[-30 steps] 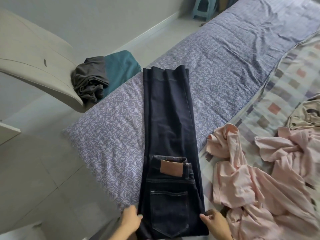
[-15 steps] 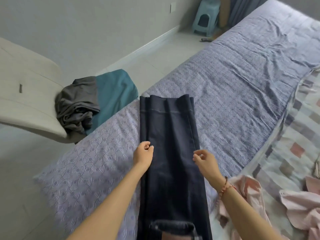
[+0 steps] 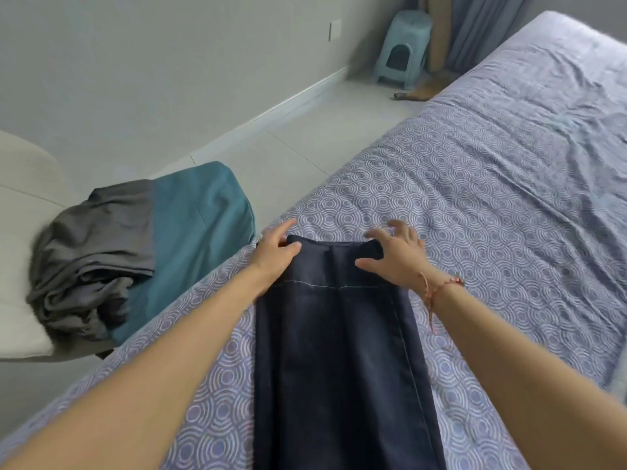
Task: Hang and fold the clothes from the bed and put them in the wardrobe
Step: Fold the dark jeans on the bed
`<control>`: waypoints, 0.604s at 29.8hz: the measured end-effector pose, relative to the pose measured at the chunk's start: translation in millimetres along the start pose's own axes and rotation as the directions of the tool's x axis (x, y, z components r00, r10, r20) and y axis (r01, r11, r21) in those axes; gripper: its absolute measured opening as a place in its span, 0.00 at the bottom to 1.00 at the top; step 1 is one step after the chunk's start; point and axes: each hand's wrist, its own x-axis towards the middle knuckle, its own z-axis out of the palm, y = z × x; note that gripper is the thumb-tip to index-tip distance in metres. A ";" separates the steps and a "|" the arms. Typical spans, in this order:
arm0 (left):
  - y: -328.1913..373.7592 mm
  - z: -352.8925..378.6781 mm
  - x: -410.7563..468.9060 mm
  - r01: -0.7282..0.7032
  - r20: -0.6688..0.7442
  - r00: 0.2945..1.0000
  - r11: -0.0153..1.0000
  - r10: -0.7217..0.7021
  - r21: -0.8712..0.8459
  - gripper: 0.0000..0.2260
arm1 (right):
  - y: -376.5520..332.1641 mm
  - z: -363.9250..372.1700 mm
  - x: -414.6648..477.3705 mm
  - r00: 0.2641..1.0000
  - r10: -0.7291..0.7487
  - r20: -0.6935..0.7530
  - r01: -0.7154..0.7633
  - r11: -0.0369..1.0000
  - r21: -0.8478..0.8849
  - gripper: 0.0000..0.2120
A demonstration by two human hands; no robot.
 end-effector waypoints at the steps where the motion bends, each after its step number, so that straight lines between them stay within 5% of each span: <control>1: 5.2 -2.4 6.4 -0.072 0.093 0.994 0.988 0.060 0.134 0.19 | -0.4 -3.5 7.9 0.998 -0.029 0.060 0.035 0.993 -0.109 0.28; 4: 9.2 -14.3 16.8 -0.193 0.299 0.952 0.882 0.062 0.430 0.13 | -1.6 -17.2 13.0 0.989 -0.051 0.142 0.084 0.967 -0.241 0.26; 7: 21.4 -24.9 13.4 -0.318 0.397 0.914 0.749 0.081 0.581 0.14 | 2.6 -36.7 5.9 0.978 -0.041 0.204 0.061 0.994 -0.091 0.18; 10: 36.1 -33.2 1.1 -0.391 0.453 0.881 0.747 0.135 0.537 0.17 | 12.5 -64.0 -10.7 0.977 -0.028 0.211 -0.016 0.978 0.206 0.04; 15: 52.8 -61.2 -31.1 -0.430 0.444 0.870 0.765 0.212 0.479 0.17 | 32.5 -100.2 -39.6 0.970 -0.009 0.243 -0.102 0.893 0.439 0.07; 18: 72.7 -88.8 -53.4 -0.420 0.489 0.854 0.792 0.178 0.444 0.04 | 33.3 -113.5 -49.7 0.960 -0.067 0.272 -0.110 0.803 0.586 0.05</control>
